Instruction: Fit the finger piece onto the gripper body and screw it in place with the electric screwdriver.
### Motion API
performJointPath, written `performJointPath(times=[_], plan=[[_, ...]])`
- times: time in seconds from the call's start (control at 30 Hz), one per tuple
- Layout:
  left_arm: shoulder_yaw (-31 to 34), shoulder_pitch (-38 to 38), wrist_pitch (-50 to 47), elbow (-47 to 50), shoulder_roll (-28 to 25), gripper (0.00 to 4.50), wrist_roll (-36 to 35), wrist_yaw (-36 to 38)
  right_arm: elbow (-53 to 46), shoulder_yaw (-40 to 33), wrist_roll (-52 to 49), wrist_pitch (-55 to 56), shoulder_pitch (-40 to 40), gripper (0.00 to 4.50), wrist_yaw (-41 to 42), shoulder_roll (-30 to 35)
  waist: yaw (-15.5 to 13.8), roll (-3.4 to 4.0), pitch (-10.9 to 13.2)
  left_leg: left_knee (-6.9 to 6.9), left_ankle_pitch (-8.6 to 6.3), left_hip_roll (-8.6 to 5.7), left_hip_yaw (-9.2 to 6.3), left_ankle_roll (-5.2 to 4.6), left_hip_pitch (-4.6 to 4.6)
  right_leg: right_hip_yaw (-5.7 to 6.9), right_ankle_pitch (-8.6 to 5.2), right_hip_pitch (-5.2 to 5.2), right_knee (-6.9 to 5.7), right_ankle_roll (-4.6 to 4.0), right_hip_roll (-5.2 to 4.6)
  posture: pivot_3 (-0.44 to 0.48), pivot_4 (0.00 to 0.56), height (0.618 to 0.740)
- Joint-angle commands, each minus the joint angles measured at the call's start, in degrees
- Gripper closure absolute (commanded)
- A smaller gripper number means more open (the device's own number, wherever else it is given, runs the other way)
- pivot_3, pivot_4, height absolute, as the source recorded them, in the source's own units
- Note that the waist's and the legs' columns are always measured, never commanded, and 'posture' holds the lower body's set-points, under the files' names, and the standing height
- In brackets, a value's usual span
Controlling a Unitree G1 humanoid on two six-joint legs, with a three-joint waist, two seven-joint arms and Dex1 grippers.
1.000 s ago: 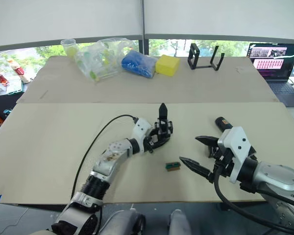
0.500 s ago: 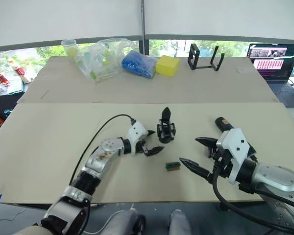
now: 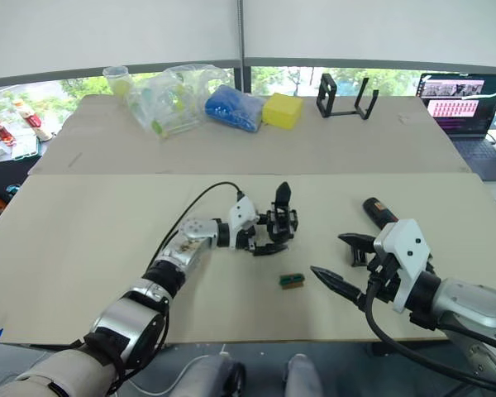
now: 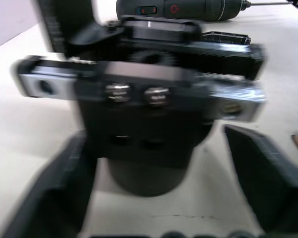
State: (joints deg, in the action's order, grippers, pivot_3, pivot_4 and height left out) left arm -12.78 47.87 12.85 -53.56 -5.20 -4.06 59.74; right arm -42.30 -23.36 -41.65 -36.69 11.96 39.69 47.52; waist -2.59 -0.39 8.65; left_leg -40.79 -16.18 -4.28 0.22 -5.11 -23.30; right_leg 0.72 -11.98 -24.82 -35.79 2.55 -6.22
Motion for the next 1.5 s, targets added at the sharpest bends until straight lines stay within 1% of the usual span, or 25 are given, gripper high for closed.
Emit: performJointPath(times=[0.03,0.13,0.3,0.4,0.57,0.97,1.03,1.07,1.1,1.13,1.2,1.23,1.33,1.37,1.4,1.47,1.5], plan=[[1.0,0.9,3.3,-0.1,0.6,2.2,-0.6,2.7,-2.2,-2.7,0.0,1.4,0.8,0.0,-0.3,-0.5,-0.1,0.0,0.0,0.0,0.0,0.0,0.0,-0.01,-0.01,0.0,0.0,0.0,0.0,0.0,0.0,0.0,0.15,0.74],[1.2,-0.5,3.7,2.4,0.5,2.23,-0.9,3.4,-2.6,-3.3,0.1,1.5,1.8,0.0,-0.3,-0.6,0.0,0.0,0.0,-0.02,-0.02,0.0,0.0,-0.03,-0.03,0.0,0.0,0.0,0.0,0.0,0.0,0.0,0.15,0.74],[0.8,-5.0,1.4,10.3,0.3,2.23,-2.3,5.3,-3.0,-3.8,0.1,1.6,2.7,0.0,-0.3,-0.7,0.1,0.0,0.0,-0.01,-0.02,0.0,0.0,-0.03,-0.02,-0.03,0.0,-0.01,-0.01,0.0,-0.01,0.0,0.15,0.74],[0.7,-5.8,0.5,12.0,0.2,2.23,-1.9,5.2,-3.0,-3.9,0.3,1.6,2.9,0.0,-0.1,-0.6,0.0,0.0,0.0,-0.03,-0.02,0.0,0.0,-0.03,-0.03,-0.02,0.0,-0.01,0.0,0.0,-0.01,0.0,0.15,0.74],[0.8,-3.9,1.5,8.3,0.3,2.23,0.5,2.0,-2.6,-3.4,0.6,1.7,2.4,0.0,0.1,-0.4,0.0,0.0,0.0,-0.04,-0.02,0.0,0.0,-0.03,-0.02,-0.01,0.0,-0.01,-0.01,0.0,0.0,0.0,0.15,0.74],[1.4,-2.3,2.2,3.8,0.9,2.23,1.2,1.0,-3.0,-3.3,-0.9,0.6,0.2,0.0,0.2,0.1,-0.1,0.0,0.0,-0.08,-0.03,0.0,0.0,-0.06,0.04,0.0,0.0,0.1,0.0,0.01,0.02,0.0,0.15,0.74],[1.6,-2.3,1.7,3.8,0.7,1.15,1.0,1.4,-3.0,-3.3,-1.1,0.4,0.1,0.0,0.3,0.2,-0.2,0.0,0.0,-0.08,-0.03,0.0,0.0,-0.06,0.04,0.01,0.0,0.1,0.0,0.01,0.02,0.0,0.15,0.74],[1.7,-2.5,1.0,4.1,0.3,0.79,0.8,2.2,-3.0,-3.4,-1.2,0.3,0.0,0.0,0.3,0.3,-0.1,0.0,0.0,-0.08,-0.03,0.0,0.0,-0.06,0.04,0.01,0.0,0.1,-0.01,0.01,0.02,0.0,0.15,0.74],[1.6,-3.0,0.3,5.0,-0.4,0.27,0.5,3.5,-3.0,-3.6,-1.6,0.0,-0.2,0.0,0.3,0.5,0.0,0.0,0.0,-0.08,-0.03,0.0,0.0,-0.06,0.04,0.0,0.0,0.1,0.0,0.01,0.02,0.0,0.15,0.74],[1.6,-3.8,-0.6,7.0,-2.0,0.06,0.1,5.3,-3.0,-4.1,-2.5,-0.6,-0.7,0.0,0.3,0.8,0.1,0.0,0.0,-0.07,-0.03,0.0,0.0,-0.06,0.04,0.0,0.0,0.09,-0.01,0.01,0.02,0.0,0.15,0.74],[1.8,-5.0,-2.3,10.2,-4.2,0.06,-0.7,7.6,-2.7,-5.1,-4.2,-1.9,-1.4,0.0,0.2,1.6,0.4,0.01,0.0,-0.06,-0.03,0.0,0.0,-0.05,0.03,0.0,0.0,0.05,-0.02,0.01,0.03,0.0,0.15,0.74],[2.3,-5.9,-4.1,13.3,-6.2,0.06,-1.5,9.0,-2.4,-6.0,-5.6,-2.9,-1.8,0.0,0.6,2.6,0.5,0.02,0.0,-0.03,-0.02,0.02,0.0,-0.04,0.04,-0.01,0.0,0.02,-0.04,0.0,0.03,0.0,0.15,0.74],[3.9,-9.5,-12.8,26.9,-13.8,0.06,-6.5,14.5,0.3,-8.2,-10.8,-8.8,-4.6,0.0,0.8,7.6,1.2,0.03,0.0,0.01,-0.01,0.05,0.02,-0.01,0.0,-0.07,0.0,-0.09,-0.07,0.0,0.03,0.0,0.15,0.74],[4.4,-10.9,-17.6,33.1,-17.3,0.06,-9.1,17.0,2.6,-7.9,-12.6,-12.4,-6.9,0.0,-0.1,10.2,1.3,0.03,0.0,0.02,-0.01,0.06,0.02,-0.01,-0.02,-0.08,0.0,-0.12,-0.08,0.0,0.01,0.0,0.15,0.74],[4.6,-11.9,-21.0,37.4,-19.6,0.06,-10.8,18.4,4.4,-7.7,-13.7,-14.9,-8.6,0.0,-0.7,12.0,1.5,0.02,0.0,0.02,-0.01,0.09,0.01,0.0,-0.01,-0.09,0.0,-0.1,-0.06,0.0,-0.04,0.0,0.15,0.74],[6.1,-13.4,-29.7,47.7,-25.8,0.06,-15.8,20.9,10.3,-4.2,-16.0,-23.4,-15.4,0.0,-4.6,16.3,1.7,0.04,0.0,0.01,-0.02,0.11,-0.01,0.01,-0.01,-0.17,0.0,-0.08,-0.05,-0.01,-0.24,0.0,0.15,0.74],[6.5,-13.6,-32.5,50.6,-27.4,0.06,-17.4,21.1,12.4,-2.8,-16.7,-26.3,-18.0,0.0,-6.0,17.5,1.7,0.04,0.0,0.01,-0.02,0.11,-0.03,0.01,-0.02,-0.18,0.0,-0.08,-0.01,-0.02,-0.29,0.0,0.15,0.74]])
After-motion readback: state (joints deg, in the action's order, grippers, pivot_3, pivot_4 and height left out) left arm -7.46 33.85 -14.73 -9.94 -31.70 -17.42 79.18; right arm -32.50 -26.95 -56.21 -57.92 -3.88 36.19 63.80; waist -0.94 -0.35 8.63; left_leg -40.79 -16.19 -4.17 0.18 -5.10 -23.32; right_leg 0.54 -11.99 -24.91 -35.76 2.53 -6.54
